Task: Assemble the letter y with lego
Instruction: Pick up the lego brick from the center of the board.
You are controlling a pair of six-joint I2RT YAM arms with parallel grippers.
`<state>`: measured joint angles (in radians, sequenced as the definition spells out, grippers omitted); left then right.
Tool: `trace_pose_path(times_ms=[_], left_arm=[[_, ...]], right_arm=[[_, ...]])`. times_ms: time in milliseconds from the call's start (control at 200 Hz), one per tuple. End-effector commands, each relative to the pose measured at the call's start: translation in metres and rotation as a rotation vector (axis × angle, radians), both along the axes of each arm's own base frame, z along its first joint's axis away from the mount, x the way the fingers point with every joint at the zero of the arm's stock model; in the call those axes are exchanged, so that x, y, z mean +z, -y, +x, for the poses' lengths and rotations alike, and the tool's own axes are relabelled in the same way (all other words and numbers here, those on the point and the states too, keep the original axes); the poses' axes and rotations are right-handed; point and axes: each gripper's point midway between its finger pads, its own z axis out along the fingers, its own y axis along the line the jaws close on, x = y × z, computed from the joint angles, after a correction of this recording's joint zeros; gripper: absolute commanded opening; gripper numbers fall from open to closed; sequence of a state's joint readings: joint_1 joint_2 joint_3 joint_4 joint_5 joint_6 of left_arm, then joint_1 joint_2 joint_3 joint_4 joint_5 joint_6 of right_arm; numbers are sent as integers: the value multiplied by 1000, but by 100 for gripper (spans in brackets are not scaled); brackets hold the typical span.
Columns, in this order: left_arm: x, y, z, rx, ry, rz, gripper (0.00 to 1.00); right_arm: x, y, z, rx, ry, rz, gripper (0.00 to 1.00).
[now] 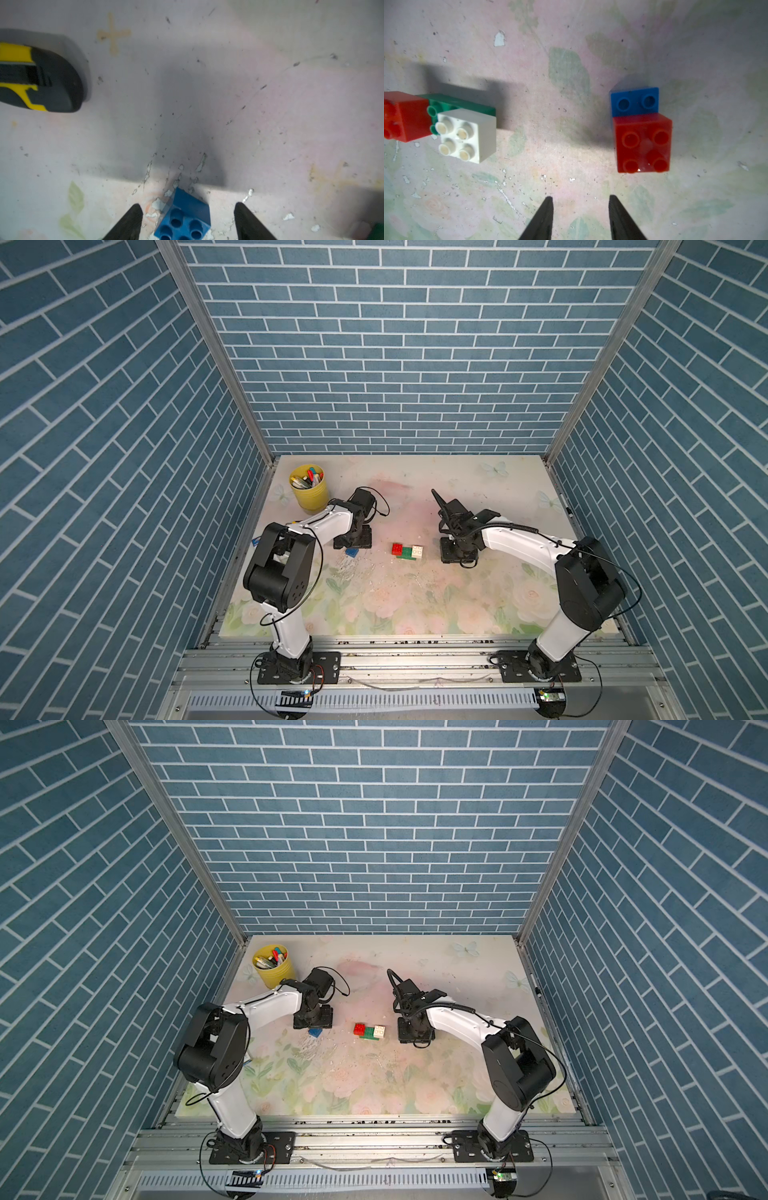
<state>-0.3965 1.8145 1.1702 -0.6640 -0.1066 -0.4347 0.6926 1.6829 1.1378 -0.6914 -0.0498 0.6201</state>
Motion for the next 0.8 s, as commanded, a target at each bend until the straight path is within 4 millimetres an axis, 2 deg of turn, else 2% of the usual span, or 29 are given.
trace_pose_path(times_ms=[0, 205, 355, 560, 795], left_arm=[[-10, -1, -5, 5, -31, -9, 69], [-14, 4, -17, 15, -53, -48, 53], [-15, 6, -28, 3, -66, -53, 46], [-16, 26, -38, -61, -78, -63, 24], [-15, 62, -48, -162, -90, -85, 23]], right_arm=[[10, 0, 1, 11, 23, 13, 46], [10, 0, 1, 11, 25, 12, 46], [10, -1, 3, 12, 25, 12, 45], [10, -2, 4, 12, 23, 16, 45], [12, -5, 6, 19, 25, 21, 45]])
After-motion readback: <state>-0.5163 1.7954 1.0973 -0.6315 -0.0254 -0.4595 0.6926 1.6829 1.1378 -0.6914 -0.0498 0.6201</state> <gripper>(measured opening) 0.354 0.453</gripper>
